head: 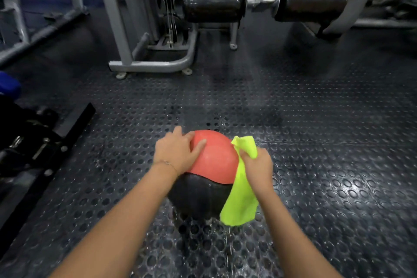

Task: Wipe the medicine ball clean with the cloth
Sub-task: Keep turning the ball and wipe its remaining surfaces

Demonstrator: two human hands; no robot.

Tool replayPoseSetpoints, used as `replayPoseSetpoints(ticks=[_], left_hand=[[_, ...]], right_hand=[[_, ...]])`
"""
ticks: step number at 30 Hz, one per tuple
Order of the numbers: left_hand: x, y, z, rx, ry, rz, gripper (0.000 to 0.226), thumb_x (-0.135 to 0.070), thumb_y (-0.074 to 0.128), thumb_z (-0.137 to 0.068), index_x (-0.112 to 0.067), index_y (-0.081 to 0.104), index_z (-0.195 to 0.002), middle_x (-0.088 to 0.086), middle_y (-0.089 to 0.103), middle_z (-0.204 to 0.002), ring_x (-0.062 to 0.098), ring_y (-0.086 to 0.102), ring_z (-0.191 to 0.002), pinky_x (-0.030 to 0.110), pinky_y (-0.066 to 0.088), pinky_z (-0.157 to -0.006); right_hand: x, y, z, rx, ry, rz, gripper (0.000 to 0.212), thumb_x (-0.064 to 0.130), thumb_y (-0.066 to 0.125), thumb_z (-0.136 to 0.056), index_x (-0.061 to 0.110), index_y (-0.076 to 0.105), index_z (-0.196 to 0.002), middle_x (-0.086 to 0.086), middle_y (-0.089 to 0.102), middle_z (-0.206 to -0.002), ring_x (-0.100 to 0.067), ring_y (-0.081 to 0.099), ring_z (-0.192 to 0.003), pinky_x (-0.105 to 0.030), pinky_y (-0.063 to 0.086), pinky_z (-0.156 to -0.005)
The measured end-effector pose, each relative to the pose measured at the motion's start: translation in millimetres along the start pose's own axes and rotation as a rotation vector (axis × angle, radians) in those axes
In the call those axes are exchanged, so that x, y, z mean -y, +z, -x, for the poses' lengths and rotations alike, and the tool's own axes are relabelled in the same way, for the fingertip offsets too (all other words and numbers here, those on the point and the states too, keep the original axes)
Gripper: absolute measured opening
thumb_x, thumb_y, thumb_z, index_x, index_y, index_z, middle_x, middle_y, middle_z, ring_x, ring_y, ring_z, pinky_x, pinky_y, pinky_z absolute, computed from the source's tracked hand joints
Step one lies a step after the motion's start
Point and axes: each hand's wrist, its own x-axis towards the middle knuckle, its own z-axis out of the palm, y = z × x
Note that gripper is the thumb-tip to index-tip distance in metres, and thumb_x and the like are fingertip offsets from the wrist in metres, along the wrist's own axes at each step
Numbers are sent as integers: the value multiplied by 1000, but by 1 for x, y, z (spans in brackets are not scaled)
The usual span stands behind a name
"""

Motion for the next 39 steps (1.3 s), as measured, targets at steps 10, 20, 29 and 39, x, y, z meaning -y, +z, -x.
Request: replayPoseSetpoints(ticks=[10, 20, 29, 39], left_hand=[[-18, 20, -26, 72, 14, 308, 47, -51, 27, -96, -40, 35, -141, 1, 38, -145, 25, 43, -130, 36, 37, -102], [-27, 32, -23, 83, 247, 413, 68, -72, 32, -82, -42, 27, -144, -2, 25, -154, 19, 26, -141, 34, 22, -116], [-43, 26, -63, 242, 104, 302, 65, -74, 24, -85, -45, 23, -143, 1, 29, -152, 32, 36, -135, 43, 29, -112], [-50, 34, -60, 193, -6, 510, 62, -70, 34, -85, -42, 32, -141, 2, 31, -151, 28, 36, -135, 43, 31, -111]], right_hand=[[-2, -4, 47, 8, -343, 73, 11, 19, 56, -79, 14, 65, -82, 9, 44, -77, -19, 50, -73, -31, 37, -65], [5, -25, -16, -118, -243, 395, 11, 9, 55, -84, 10, 64, -77, -8, 56, -89, -33, 50, -81, -37, 36, -67], [4, -34, -24, -20, -192, 190, 10, 19, 63, -84, 9, 64, -83, -1, 51, -87, -28, 54, -85, -32, 37, -67], [-2, -28, -55, -15, -233, 247, 14, 20, 56, -84, 22, 68, -92, 1, 61, -104, -27, 56, -93, -42, 46, -82]])
